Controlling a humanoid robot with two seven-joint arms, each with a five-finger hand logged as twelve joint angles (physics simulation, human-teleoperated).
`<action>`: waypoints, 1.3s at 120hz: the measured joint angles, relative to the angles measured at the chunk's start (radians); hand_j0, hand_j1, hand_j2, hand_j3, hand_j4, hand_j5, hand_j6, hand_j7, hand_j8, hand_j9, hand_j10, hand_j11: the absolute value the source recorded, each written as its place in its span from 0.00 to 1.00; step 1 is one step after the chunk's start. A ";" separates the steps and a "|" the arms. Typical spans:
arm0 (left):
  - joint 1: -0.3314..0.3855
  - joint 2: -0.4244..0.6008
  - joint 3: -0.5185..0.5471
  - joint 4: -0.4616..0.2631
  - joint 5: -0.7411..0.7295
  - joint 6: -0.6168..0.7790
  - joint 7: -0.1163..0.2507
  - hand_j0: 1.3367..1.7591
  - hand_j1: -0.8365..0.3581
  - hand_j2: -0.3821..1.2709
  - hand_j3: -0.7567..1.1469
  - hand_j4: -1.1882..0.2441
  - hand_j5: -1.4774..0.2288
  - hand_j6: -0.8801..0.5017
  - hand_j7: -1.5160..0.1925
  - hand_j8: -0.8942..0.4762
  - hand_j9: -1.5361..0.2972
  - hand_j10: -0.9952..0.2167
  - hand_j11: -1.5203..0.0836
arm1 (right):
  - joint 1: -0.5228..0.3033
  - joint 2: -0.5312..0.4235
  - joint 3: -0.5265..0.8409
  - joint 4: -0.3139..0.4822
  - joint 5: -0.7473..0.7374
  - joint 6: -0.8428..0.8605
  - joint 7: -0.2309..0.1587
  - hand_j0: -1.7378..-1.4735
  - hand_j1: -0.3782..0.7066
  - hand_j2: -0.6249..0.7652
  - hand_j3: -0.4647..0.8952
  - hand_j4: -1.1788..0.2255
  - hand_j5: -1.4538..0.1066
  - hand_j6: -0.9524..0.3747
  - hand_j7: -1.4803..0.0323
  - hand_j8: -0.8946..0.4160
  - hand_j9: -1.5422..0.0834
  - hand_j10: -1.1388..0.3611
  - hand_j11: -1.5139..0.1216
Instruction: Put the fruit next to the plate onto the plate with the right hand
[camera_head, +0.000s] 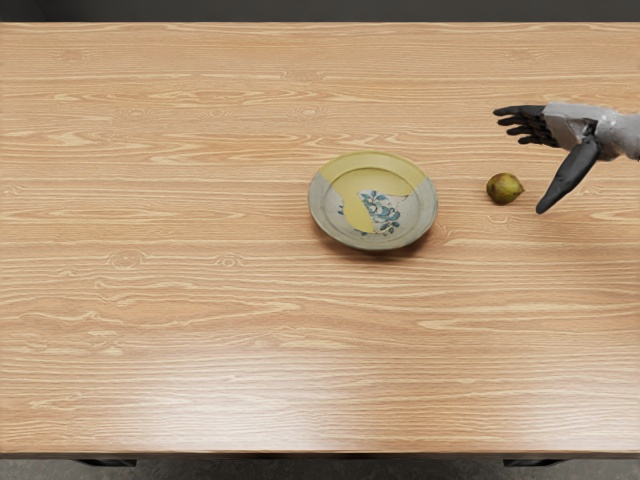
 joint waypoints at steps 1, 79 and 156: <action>0.000 0.000 0.000 0.000 0.000 0.000 0.000 0.76 0.97 0.23 0.40 0.81 0.85 0.62 0.87 0.64 0.82 0.80 0.93 | -0.001 0.001 0.000 0.000 0.000 -0.003 0.000 0.30 0.09 0.44 0.34 0.79 0.88 0.67 0.93 0.63 0.90 0.72 0.88; 0.000 0.000 0.000 0.000 0.000 0.000 0.000 0.76 0.97 0.23 0.40 0.81 0.85 0.62 0.87 0.64 0.82 0.80 0.93 | -0.014 0.074 -0.112 -0.008 -0.036 -0.399 -0.021 0.30 0.22 0.43 0.34 0.71 0.78 0.58 0.83 0.54 0.81 0.64 0.79; 0.000 0.000 0.000 0.000 0.000 0.000 0.000 0.76 0.97 0.23 0.40 0.81 0.85 0.62 0.87 0.64 0.82 0.80 0.93 | 0.005 0.154 -0.229 -0.024 -0.063 -0.469 -0.070 0.30 0.25 0.42 0.34 0.69 0.76 0.56 0.80 0.52 0.78 0.62 0.76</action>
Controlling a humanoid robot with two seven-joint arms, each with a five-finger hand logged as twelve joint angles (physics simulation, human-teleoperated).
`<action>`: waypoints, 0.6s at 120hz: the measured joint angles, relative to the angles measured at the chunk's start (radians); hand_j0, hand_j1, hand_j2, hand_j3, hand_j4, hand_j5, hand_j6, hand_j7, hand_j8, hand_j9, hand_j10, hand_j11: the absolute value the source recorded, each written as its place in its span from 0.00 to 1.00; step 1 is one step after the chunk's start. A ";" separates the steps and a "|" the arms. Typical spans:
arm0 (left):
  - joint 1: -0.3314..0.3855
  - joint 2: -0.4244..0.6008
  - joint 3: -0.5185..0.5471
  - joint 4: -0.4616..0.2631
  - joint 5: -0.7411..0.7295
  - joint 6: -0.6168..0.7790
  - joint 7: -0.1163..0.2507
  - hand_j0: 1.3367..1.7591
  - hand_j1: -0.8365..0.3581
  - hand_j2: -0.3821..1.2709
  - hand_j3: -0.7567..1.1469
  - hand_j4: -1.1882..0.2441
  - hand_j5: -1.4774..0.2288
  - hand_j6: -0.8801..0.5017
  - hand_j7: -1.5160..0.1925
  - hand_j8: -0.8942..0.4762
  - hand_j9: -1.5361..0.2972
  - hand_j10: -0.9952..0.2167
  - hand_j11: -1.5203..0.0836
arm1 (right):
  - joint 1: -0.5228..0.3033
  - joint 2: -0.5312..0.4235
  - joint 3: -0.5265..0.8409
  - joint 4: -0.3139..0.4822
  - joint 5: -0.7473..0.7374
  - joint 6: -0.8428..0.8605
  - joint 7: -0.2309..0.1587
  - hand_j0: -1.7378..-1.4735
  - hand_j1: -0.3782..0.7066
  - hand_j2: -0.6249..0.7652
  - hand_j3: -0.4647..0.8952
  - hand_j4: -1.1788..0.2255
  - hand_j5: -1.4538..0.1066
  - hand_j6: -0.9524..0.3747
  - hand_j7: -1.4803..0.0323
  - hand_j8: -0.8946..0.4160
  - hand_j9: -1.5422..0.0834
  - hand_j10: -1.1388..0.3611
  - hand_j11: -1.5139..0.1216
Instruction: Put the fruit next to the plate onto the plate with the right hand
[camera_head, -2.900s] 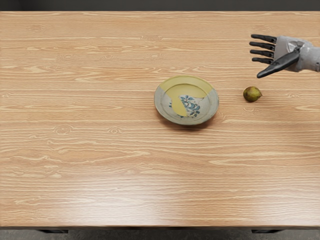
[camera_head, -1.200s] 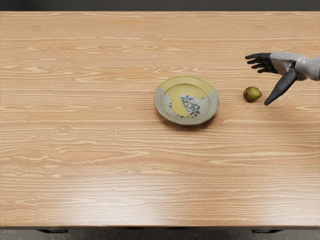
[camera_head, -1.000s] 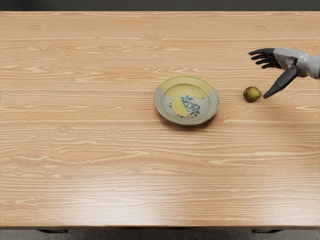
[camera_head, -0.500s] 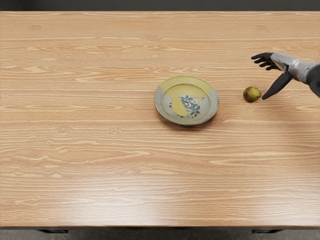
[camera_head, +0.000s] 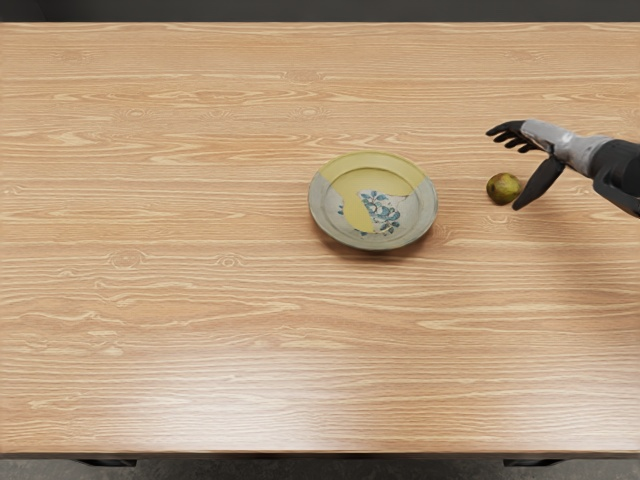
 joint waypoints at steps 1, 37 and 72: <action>0.000 0.000 0.000 0.000 0.000 0.000 0.000 0.76 0.97 0.23 0.40 0.81 0.85 0.62 0.87 0.64 0.82 0.80 0.93 | 0.000 0.000 0.000 0.000 0.000 0.000 0.000 0.30 0.25 0.42 0.34 0.69 0.76 0.56 0.80 0.52 0.78 0.62 0.76; 0.000 0.000 0.000 0.000 0.000 0.000 0.000 0.76 0.97 0.23 0.40 0.81 0.85 0.62 0.87 0.64 0.82 0.80 0.93 | 0.036 0.006 -0.035 -0.007 -0.004 0.078 -0.004 0.30 0.28 0.42 0.34 0.67 0.74 0.54 0.78 0.50 0.76 0.60 0.74; 0.000 0.000 0.000 0.000 0.000 0.000 0.000 0.76 0.97 0.23 0.40 0.81 0.85 0.62 0.87 0.64 0.82 0.80 0.93 | 0.032 0.068 -0.039 -0.098 -0.005 0.082 0.004 0.30 0.28 0.42 0.34 0.67 0.74 0.54 0.78 0.50 0.76 0.60 0.74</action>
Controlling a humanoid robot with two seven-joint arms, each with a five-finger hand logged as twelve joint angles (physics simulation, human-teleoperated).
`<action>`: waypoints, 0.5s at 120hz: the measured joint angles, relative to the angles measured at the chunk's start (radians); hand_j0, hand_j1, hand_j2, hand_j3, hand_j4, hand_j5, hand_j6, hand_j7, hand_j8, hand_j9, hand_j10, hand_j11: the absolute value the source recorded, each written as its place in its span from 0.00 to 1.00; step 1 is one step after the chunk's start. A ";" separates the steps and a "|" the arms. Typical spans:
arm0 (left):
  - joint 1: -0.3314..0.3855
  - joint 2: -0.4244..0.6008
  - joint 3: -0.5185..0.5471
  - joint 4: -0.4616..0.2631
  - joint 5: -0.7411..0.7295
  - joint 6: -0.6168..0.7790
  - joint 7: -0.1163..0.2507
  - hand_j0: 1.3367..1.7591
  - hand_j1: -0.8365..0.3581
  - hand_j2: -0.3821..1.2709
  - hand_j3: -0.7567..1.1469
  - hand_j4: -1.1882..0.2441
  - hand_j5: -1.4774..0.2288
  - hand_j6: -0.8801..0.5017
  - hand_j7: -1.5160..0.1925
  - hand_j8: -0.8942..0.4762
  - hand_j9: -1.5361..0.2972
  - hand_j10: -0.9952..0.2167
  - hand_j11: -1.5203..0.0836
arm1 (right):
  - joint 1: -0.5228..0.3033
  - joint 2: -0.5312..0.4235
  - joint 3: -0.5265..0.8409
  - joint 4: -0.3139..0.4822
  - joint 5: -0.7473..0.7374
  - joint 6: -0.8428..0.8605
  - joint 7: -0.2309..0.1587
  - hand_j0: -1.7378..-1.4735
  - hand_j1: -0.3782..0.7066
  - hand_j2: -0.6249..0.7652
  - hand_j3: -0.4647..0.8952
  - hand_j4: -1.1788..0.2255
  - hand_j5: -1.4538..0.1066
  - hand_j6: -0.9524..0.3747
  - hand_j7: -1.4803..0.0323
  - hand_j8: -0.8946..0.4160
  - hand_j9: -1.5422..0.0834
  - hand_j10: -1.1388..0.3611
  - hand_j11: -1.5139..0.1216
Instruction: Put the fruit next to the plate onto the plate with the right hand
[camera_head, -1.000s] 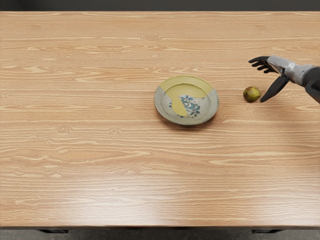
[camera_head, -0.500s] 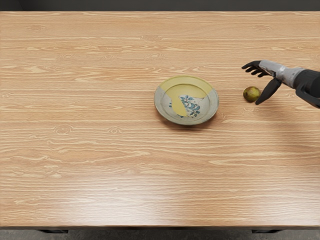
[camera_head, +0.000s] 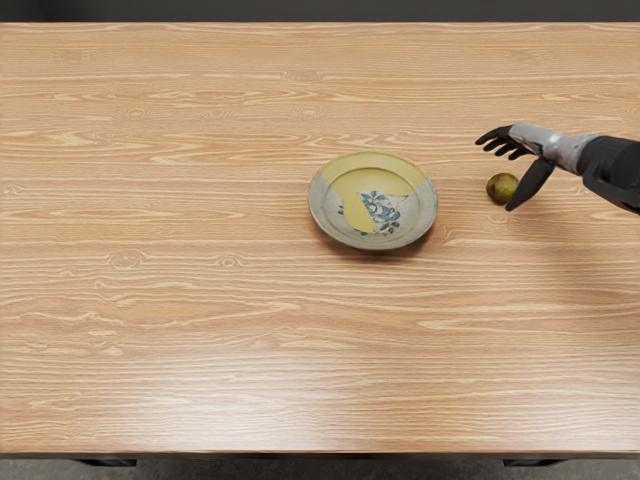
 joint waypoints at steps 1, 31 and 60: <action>0.000 0.000 0.000 0.000 0.000 0.000 0.000 0.76 0.97 0.23 0.40 0.81 0.85 0.62 0.87 0.64 0.82 0.80 0.93 | 0.000 0.002 0.000 -0.002 0.000 -0.001 0.000 0.30 0.28 0.42 0.34 0.67 0.74 0.54 0.78 0.50 0.76 0.60 0.74; 0.000 0.000 0.000 0.000 0.000 0.000 0.000 0.76 0.97 0.23 0.40 0.81 0.85 0.62 0.87 0.64 0.82 0.80 0.93 | -0.009 0.027 -0.024 -0.043 0.000 -0.045 0.003 0.30 0.28 0.42 0.34 0.67 0.74 0.54 0.78 0.50 0.76 0.60 0.74; 0.000 0.000 0.000 0.000 0.000 0.000 0.000 0.76 0.97 0.23 0.40 0.81 0.85 0.62 0.87 0.64 0.82 0.80 0.93 | -0.022 0.074 -0.045 -0.102 0.003 -0.061 0.003 0.30 0.29 0.42 0.34 0.67 0.73 0.54 0.77 0.50 0.76 0.60 0.74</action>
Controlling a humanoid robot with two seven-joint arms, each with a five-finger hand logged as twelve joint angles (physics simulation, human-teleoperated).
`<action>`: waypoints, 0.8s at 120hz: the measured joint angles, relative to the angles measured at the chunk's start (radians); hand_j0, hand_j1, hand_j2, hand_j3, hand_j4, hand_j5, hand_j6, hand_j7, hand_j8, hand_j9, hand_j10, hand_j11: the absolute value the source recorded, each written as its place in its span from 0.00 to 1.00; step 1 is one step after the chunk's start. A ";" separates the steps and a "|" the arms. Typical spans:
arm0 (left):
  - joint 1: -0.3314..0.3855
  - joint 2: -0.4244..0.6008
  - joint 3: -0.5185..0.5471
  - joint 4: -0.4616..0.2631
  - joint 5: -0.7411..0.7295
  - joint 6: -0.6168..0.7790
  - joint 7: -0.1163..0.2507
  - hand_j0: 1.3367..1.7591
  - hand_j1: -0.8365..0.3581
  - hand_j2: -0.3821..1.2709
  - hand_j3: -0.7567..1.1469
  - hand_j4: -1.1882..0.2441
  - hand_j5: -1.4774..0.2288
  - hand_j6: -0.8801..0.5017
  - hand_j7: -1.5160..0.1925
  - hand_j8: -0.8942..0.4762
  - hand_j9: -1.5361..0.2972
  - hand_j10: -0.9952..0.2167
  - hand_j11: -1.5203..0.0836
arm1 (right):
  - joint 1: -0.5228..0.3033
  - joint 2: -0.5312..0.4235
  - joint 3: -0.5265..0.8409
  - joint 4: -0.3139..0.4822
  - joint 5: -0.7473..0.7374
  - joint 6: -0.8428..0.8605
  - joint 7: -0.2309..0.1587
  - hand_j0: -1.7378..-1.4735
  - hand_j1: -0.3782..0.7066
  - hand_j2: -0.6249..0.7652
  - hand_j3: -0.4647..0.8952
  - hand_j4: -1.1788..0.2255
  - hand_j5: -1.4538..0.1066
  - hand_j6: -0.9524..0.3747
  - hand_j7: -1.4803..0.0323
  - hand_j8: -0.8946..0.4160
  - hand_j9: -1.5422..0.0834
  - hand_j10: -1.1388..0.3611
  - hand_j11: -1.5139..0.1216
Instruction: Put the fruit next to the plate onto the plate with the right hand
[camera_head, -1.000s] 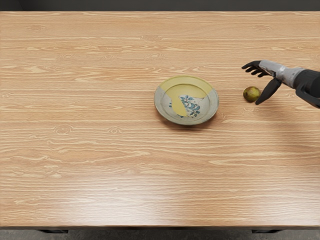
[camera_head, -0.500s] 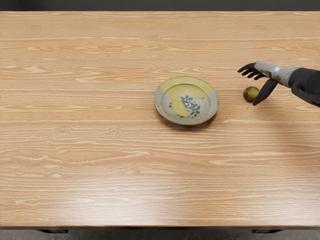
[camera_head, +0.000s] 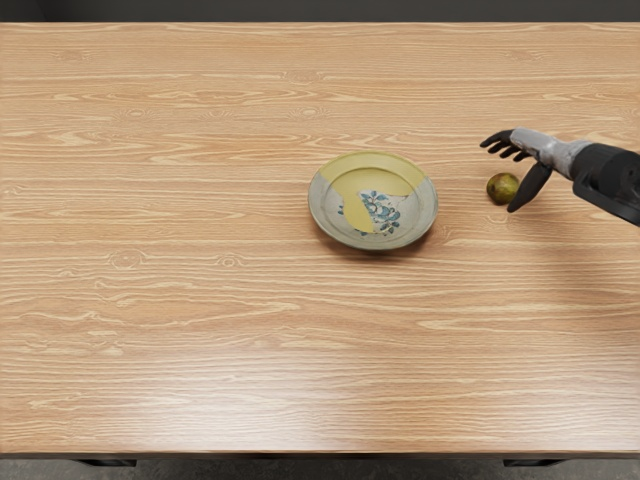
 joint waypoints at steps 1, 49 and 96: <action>0.000 0.000 0.000 0.000 0.000 0.000 0.000 0.76 0.97 0.23 0.40 0.81 0.85 0.62 0.87 0.64 0.82 0.80 0.93 | 0.000 0.000 0.000 0.000 0.000 0.000 0.000 0.30 0.29 0.42 0.34 0.67 0.73 0.53 0.77 0.50 0.76 0.60 0.74; 0.000 0.000 0.000 0.000 0.000 0.000 0.000 0.76 0.97 0.23 0.40 0.81 0.85 0.62 0.87 0.64 0.82 0.80 0.93 | 0.003 0.004 -0.016 -0.006 -0.002 0.033 -0.006 0.30 0.35 0.41 0.34 0.63 0.68 0.49 0.72 0.45 0.71 0.56 0.69; 0.000 0.000 0.000 0.000 0.000 0.000 0.000 0.76 0.97 0.23 0.40 0.81 0.85 0.62 0.87 0.64 0.82 0.80 0.93 | 0.004 0.004 -0.019 -0.006 -0.001 0.036 -0.005 0.30 0.45 0.40 0.34 0.56 0.61 0.42 0.65 0.39 0.64 0.50 0.62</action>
